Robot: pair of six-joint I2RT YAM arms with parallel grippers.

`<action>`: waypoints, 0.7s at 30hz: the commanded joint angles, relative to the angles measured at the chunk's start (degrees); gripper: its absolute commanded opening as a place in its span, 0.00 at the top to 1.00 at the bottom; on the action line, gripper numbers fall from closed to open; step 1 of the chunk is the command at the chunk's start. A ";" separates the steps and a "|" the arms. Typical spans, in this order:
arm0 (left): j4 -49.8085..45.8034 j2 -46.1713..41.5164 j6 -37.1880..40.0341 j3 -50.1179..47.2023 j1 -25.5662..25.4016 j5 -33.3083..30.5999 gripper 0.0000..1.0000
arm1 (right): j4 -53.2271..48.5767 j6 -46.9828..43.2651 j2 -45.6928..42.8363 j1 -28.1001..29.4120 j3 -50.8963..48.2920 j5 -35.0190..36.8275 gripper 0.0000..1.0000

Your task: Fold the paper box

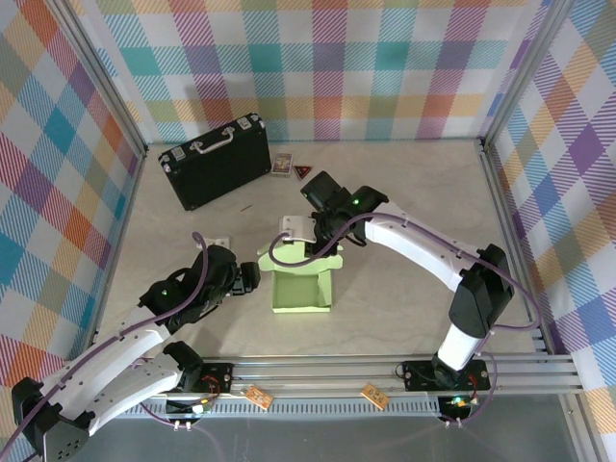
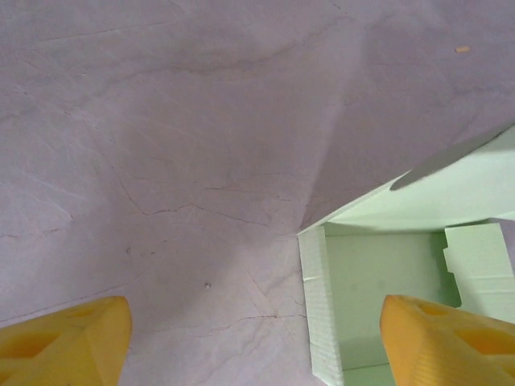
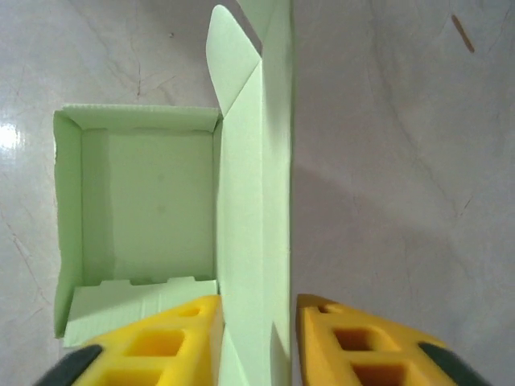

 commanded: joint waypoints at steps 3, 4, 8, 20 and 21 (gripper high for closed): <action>0.11 -0.20 0.77 3.46 0.79 1.25 0.19 | 5.58 4.64 -7.49 0.09 -3.14 -4.01 0.43; 0.12 -0.27 0.74 3.74 0.73 1.31 0.19 | 7.81 6.56 -9.59 0.06 -5.11 -4.37 0.38; 1.33 -0.40 1.87 5.01 1.43 2.65 0.17 | 19.14 19.49 -21.22 -2.35 -16.53 -6.60 0.25; 21.52 5.06 6.76 -0.58 11.25 18.24 0.13 | 54.39 46.26 -42.45 -15.74 -57.55 -8.49 0.17; 23.46 5.25 6.73 -1.60 11.72 19.09 0.13 | 57.17 46.30 -41.34 -15.84 -58.60 -9.40 0.19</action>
